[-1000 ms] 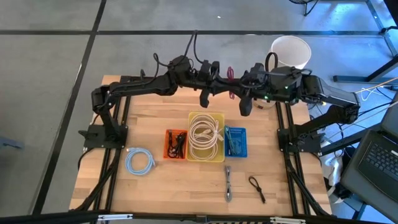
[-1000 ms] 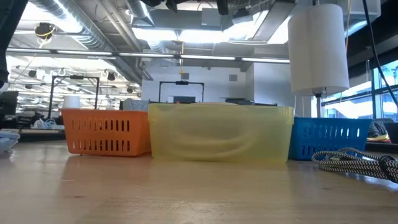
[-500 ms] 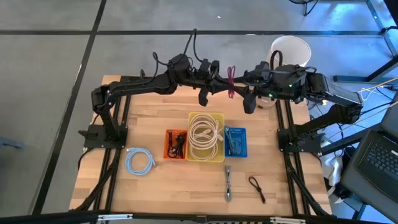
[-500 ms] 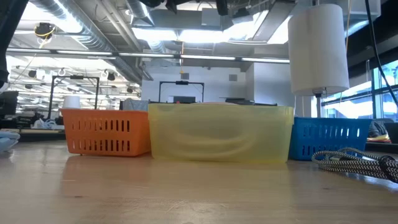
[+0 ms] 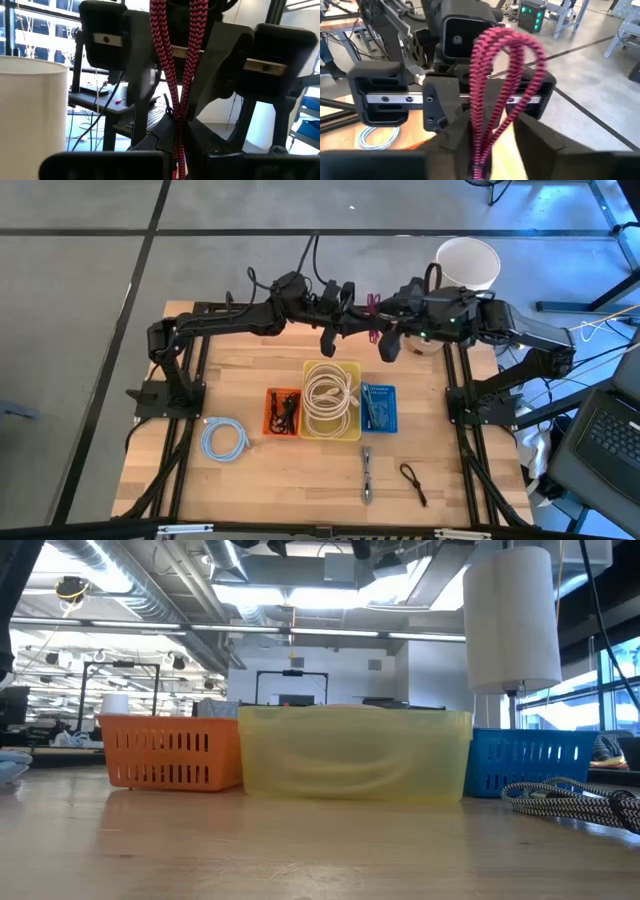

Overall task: Pick & Place USB Port
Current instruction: Put the pink patterned usb cable into the blue bin

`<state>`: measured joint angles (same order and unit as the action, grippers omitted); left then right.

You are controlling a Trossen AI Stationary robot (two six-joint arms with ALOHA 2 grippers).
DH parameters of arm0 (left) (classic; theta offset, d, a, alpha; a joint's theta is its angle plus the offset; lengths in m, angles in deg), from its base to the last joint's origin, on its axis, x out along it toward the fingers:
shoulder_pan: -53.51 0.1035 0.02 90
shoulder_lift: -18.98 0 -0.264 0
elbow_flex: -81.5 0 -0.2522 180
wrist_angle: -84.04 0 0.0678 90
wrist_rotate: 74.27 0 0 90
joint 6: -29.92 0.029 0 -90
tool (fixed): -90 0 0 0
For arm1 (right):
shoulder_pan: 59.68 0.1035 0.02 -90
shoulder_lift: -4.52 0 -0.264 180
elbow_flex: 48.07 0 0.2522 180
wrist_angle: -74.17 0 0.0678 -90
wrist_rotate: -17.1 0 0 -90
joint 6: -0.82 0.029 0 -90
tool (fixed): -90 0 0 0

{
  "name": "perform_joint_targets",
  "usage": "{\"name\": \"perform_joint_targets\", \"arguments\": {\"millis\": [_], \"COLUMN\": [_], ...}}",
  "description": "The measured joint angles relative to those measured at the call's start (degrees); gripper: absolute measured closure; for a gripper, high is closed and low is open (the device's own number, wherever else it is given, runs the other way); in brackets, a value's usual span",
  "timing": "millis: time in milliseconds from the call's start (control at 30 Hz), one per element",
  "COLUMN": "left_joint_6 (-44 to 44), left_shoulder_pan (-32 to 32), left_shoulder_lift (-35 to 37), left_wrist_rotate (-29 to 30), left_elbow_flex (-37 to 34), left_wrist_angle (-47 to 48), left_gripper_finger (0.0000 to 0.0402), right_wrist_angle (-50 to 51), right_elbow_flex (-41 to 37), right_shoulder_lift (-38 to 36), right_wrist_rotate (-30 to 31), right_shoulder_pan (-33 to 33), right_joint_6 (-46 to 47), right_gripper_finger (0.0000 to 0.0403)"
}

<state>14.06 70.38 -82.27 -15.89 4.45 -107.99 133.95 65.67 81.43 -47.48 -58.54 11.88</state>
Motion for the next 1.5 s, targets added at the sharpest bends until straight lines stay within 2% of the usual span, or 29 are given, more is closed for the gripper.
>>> {"name": "perform_joint_targets", "arguments": {"millis": [133,167,300,367,567,767,867,933,1033,1133,1200,1267,1400,1500], "left_joint_6": [0.02,0.09,-1.29,-3.46,-7.66,-9.08,-8.07,-6.76,-6.01,-4.33,-1.31,1.78,6.66,7.66], "left_shoulder_pan": [0.21,0.21,0.21,0.21,0.57,0.84,1.52,2.57,4.41,6.67,8.04,8.91,9.26,9.1], "left_shoulder_lift": [0.0,0.0,0.0,0.0,0.0,0.83,1.99,3.16,5.99,9.14,11.42,14.13,19.49,23.39], "left_wrist_rotate": [0.41,0.48,0.71,1.09,0.39,-1.14,-1.37,-4.12,-6.61,-6.93,-4.68,0.88,17.13,27.64], "left_elbow_flex": [0.0,0.0,0.0,0.0,0.0,0.0,0.0,0.0,0.0,0.0,0.0,0.0,0.0,0.0], "left_wrist_angle": [0.44,0.56,0.58,0.6,0.74,4.76,9.57,13.9,23.06,36.43,46.22,55.27,69.85,75.82], "left_gripper_finger": [0.0389,0.0389,0.0388,0.0375,0.029,0.0195,0.0156,0.0142,0.0137,0.0139,0.014,0.014,0.014,0.014], "right_wrist_angle": [-0.13,-0.13,-0.11,-0.1,1.6,6.91,10.38,12.45,15.53,19.57,22.68,25.69,31.13,34.28], "right_elbow_flex": [0.0,0.0,0.0,0.0,0.0,0.0,0.0,0.0,0.0,0.0,0.0,0.0,0.0,0.0], "right_shoulder_lift": [0.34,0.34,0.34,0.34,-0.56,-3.79,-6.0,-7.83,-10.1,-11.53,-11.86,-11.8,-10.56,-8.68], "right_wrist_rotate": [-0.39,-0.4,-0.4,-0.4,0.07,6.45,8.33,8.39,8.46,8.39,8.14,8.02,8.0,7.99], "right_shoulder_pan": [0.04,0.04,-0.24,-0.53,-1.14,-1.27,-1.17,-1.14,-1.2,-0.39,0.62,1.76,5.14,8.37], "right_joint_6": [-0.98,-1.23,-1.72,-2.4,-2.32,0.51,3.9,6.96,12.54,18.75,22.72,26.7,35.62,42.22], "right_gripper_finger": [0.0366,0.038,0.0383,0.0383,0.0384,0.0385,0.0385,0.0385,0.0385,0.0385,0.0385,0.0385,0.0385,0.0385]}}
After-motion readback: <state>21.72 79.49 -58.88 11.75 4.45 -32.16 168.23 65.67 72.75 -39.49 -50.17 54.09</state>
